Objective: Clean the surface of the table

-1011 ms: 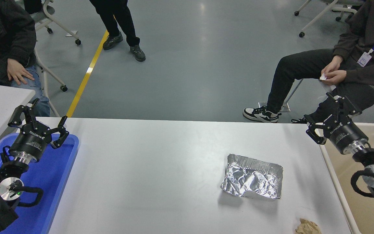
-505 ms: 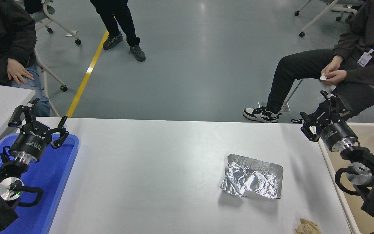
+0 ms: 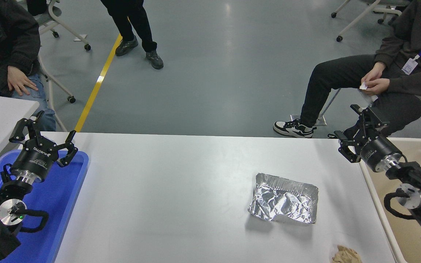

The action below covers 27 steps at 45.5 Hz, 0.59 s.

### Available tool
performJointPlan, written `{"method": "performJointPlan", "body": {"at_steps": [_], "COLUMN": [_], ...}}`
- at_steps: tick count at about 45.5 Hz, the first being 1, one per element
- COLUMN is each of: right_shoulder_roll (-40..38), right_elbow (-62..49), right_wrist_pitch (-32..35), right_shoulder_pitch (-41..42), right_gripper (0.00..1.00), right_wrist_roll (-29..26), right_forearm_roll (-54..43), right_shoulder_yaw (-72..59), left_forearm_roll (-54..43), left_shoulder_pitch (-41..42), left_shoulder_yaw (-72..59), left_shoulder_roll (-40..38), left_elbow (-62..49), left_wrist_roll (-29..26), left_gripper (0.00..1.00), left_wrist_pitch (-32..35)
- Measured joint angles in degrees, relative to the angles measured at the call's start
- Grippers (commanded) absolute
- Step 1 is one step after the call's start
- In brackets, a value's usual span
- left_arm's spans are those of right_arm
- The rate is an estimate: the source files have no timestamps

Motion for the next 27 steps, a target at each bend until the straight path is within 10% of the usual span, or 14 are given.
{"method": "performJointPlan", "body": {"at_steps": [27], "right_shoulder_roll": [-9.6], "right_elbow": [18.7], "right_wrist_pitch": [-6.2], "right_shoulder_pitch": [9.5], "right_gripper": [1.0], "right_wrist_roll": [-13.2], "right_forearm_roll": [-21.7], "right_shoulder_yaw": [-15.4], "left_forearm_roll": [0.0], "left_shoulder_pitch": [0.0], "left_shoulder_yaw": [0.0], "left_shoulder_roll": [0.0], "left_elbow": [0.0], "left_wrist_roll": [0.0], "left_gripper": [1.0], "left_wrist_pitch": [0.0]}}
